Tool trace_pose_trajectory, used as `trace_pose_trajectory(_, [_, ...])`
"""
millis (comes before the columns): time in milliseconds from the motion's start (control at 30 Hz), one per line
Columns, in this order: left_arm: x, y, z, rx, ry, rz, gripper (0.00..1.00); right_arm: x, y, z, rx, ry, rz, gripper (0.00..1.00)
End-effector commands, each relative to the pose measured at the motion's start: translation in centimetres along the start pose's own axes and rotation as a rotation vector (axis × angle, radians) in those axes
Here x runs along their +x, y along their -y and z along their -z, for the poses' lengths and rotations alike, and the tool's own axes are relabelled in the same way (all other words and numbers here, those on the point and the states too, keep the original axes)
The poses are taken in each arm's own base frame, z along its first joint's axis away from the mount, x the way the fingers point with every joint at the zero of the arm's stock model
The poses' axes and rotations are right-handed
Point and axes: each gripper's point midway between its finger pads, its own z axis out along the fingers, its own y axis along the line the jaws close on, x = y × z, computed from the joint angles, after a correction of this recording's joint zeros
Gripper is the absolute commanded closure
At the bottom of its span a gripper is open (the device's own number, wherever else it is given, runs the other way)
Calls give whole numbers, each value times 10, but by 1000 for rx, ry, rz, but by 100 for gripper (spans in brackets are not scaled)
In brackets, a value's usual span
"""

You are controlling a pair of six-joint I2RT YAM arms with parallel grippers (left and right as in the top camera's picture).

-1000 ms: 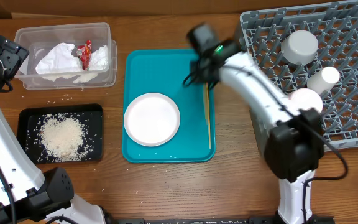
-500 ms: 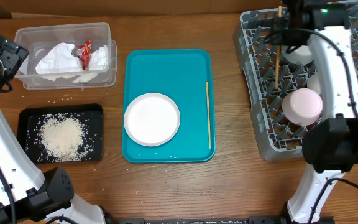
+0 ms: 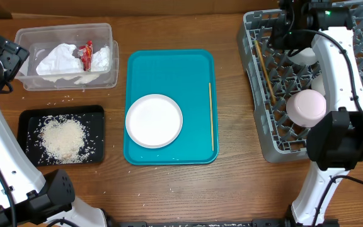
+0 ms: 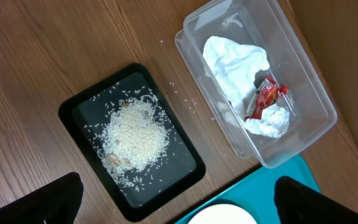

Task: Sort waste into correct bins and load items into the dishwasher
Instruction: 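Carry the chopstick to the dish rack and drop it in, then return the right gripper to the teal tray and grasp the second chopstick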

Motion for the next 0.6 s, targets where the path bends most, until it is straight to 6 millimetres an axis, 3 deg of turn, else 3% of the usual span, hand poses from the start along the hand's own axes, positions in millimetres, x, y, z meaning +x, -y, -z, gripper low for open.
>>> trace_pose_trajectory(0, [1,0,-5,-13,-10,10,0,8,0,-12,-11,-34,-13,69])
trace_pose_trajectory(133, [1,0,-5,-13,-10,10,0,13,-19,-10,-100,-56,-54,74])
trace_pose_trajectory(300, [1,0,-5,-13,-10,10,0,23,-74,-1,-357,-104,-51,75])
trace_pose_trajectory(433, [1,0,-5,-13,-10,10,0,38,-112,0,-420,-165,-15,74])
trace_pose_trajectory(500, [1,0,-5,-13,-10,10,0,49,-127,-2,-388,-210,-6,64])
trace_pose_trajectory(567, [1,0,-5,-13,-10,10,0,60,-133,-8,-293,-250,-28,44])
